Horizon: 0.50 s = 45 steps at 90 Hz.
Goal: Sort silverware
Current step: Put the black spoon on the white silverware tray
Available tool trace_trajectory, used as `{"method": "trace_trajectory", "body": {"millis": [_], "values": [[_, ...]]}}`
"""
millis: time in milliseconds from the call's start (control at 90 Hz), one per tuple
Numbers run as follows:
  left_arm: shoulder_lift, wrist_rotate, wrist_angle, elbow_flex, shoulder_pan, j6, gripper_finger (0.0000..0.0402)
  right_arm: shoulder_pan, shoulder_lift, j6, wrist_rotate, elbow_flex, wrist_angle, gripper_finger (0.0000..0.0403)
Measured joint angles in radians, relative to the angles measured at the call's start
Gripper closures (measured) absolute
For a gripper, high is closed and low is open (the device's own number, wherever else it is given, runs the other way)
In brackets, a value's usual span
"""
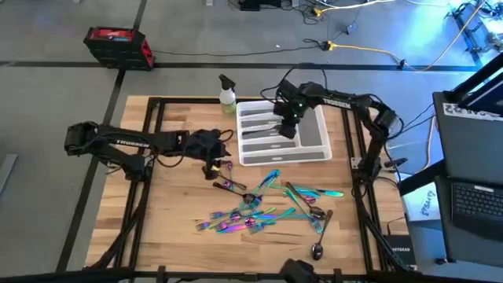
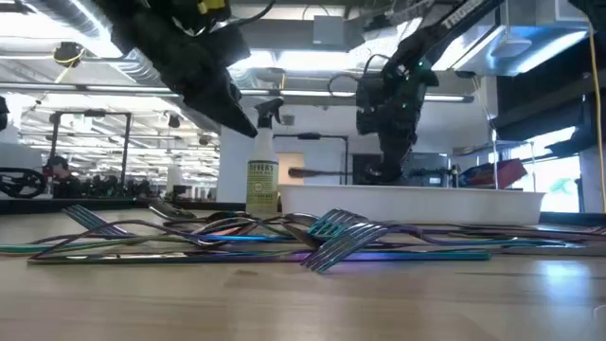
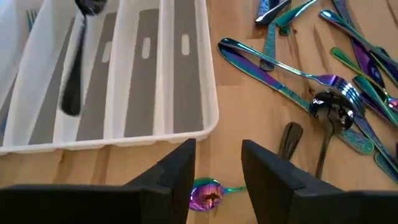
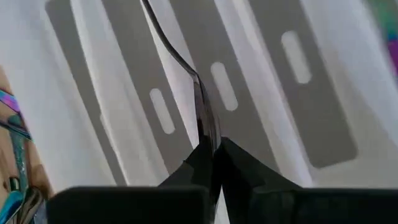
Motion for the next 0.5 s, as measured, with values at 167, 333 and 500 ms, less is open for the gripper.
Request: {"method": "trace_trajectory", "body": {"millis": [167, 333, 500], "values": [[0.000, 0.000, -0.001, 0.000, -0.006, -0.005, 0.0286, 0.001, 0.053, 0.001, 0.024, 0.000, 0.019, 0.0403], [0.000, 0.000, -0.003, 0.000, -0.011, -0.005, 0.0286, 0.001, 0.067, 0.000, 0.031, 0.000, 0.032, 0.0403], [0.000, 0.000, -0.003, 0.000, -0.010, -0.005, 0.0286, 0.002, 0.067, 0.000, 0.084, 0.000, 0.029, 0.0392]]}}
